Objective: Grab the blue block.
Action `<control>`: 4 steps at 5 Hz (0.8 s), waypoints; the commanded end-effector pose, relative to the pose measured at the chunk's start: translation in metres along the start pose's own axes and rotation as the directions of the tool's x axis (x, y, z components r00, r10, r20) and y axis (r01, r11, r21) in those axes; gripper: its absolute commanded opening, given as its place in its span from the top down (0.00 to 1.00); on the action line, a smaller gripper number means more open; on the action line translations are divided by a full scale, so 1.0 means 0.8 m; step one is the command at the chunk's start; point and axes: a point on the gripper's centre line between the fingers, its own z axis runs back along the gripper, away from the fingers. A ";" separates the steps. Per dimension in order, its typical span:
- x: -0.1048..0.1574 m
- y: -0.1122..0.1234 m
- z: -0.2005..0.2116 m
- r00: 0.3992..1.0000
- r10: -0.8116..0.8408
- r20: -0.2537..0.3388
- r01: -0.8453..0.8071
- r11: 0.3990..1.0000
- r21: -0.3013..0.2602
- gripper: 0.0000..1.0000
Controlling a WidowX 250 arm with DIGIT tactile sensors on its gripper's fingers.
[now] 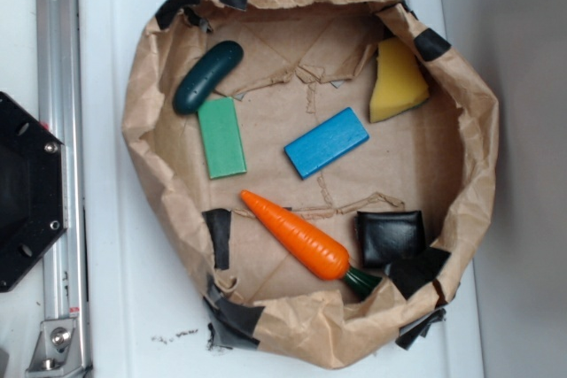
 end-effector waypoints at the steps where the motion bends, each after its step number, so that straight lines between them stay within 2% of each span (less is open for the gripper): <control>1: 0.000 0.000 0.000 1.000 0.000 0.000 0.000 1.000 0.000 0.00; 2: 0.057 0.028 -0.059 0.977 0.204 -0.064 -0.206 0.978 -0.028 0.00; 3: 0.116 0.035 -0.102 0.972 0.231 -0.028 -0.232 0.973 -0.009 0.00; 4: 0.173 0.042 -0.151 0.947 0.320 -0.001 -0.320 0.947 -0.018 0.00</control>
